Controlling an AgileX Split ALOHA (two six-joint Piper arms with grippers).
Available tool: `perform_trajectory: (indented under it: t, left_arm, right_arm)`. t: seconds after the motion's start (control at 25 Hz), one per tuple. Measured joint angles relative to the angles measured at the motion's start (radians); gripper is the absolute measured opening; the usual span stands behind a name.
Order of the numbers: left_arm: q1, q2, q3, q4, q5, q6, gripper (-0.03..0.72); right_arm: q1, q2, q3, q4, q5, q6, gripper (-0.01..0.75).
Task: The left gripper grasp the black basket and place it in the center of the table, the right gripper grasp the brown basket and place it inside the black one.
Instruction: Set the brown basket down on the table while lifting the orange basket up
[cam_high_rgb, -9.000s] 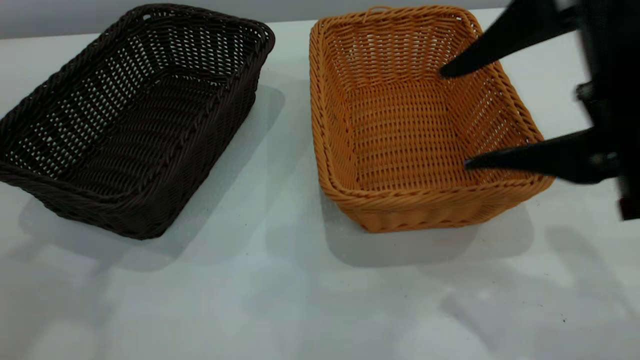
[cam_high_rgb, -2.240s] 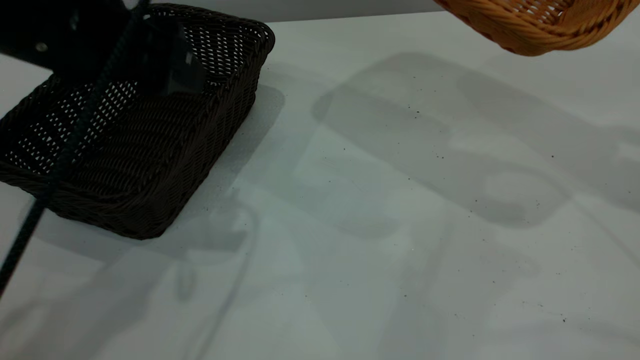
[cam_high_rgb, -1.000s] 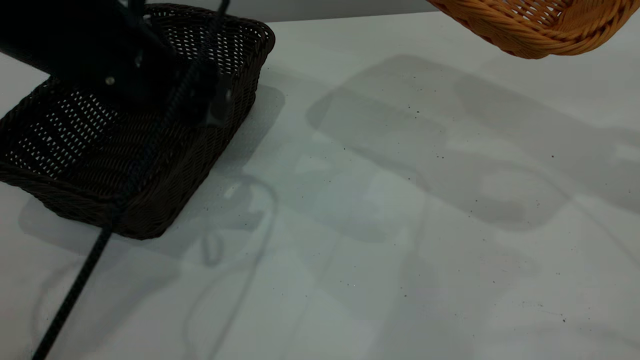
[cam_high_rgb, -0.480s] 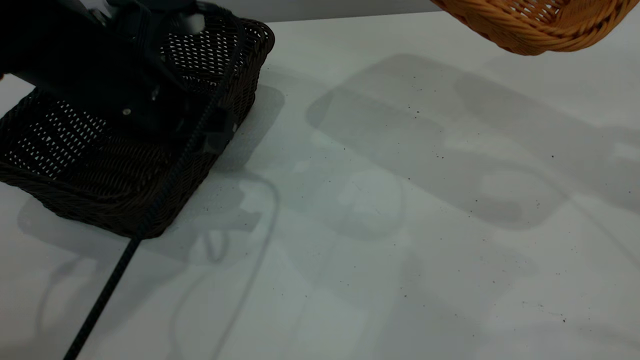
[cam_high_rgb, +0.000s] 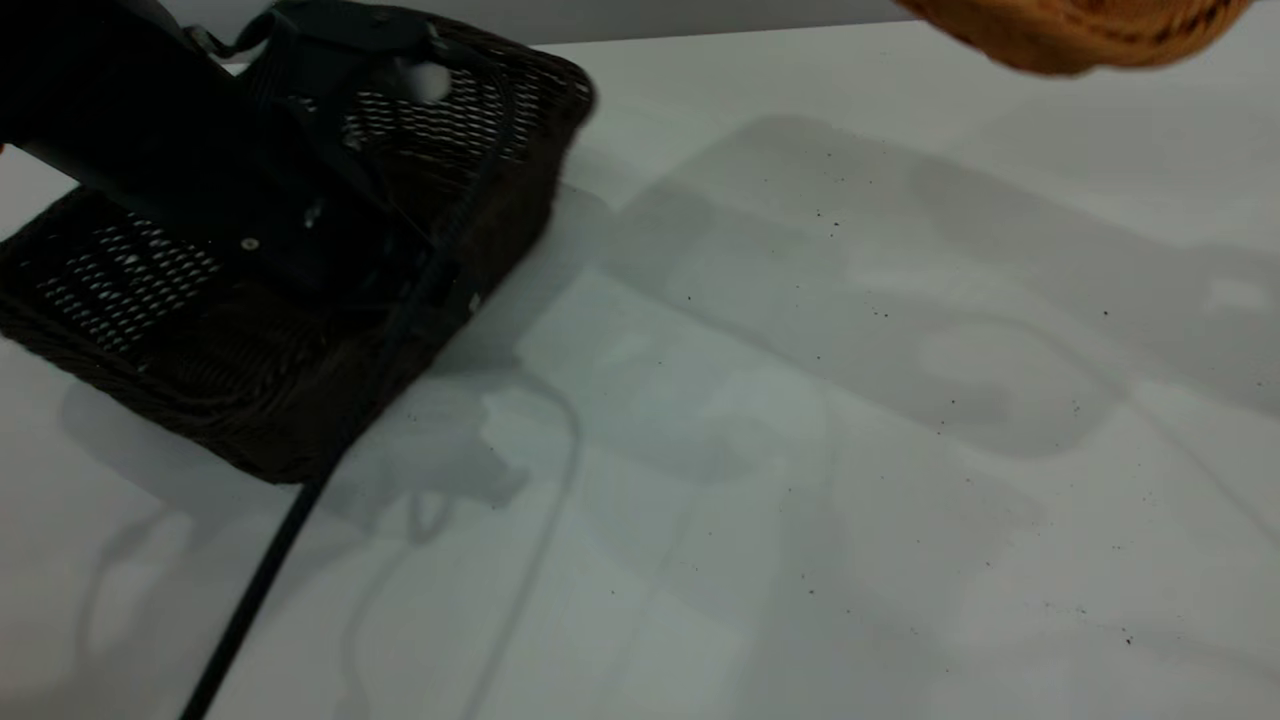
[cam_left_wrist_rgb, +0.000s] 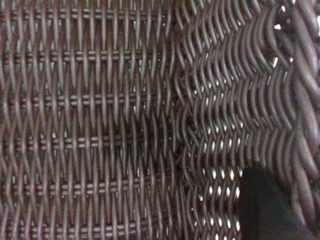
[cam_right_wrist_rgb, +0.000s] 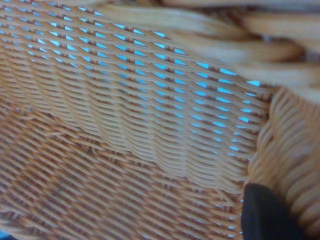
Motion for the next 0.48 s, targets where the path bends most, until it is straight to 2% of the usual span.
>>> perform_trajectory:
  t: [0.2, 0.32, 0.48]
  left_arm:
    - [-0.056, 0.000, 0.000, 0.020, 0.144, 0.204, 0.120]
    - [-0.083, 0.000, 0.000, 0.036, 0.264, 0.344, 0.120]
    - [-0.108, 0.001, 0.001, 0.063, 0.354, 0.418, 0.120]
  right_arm:
    - [0.000, 0.000, -0.108, -0.065, 0.076, 0.005, 0.107]
    - [0.000, 0.000, -0.170, -0.118, 0.162, 0.007, 0.107]
    - [0.000, 0.001, -0.188, -0.124, 0.198, 0.008, 0.107]
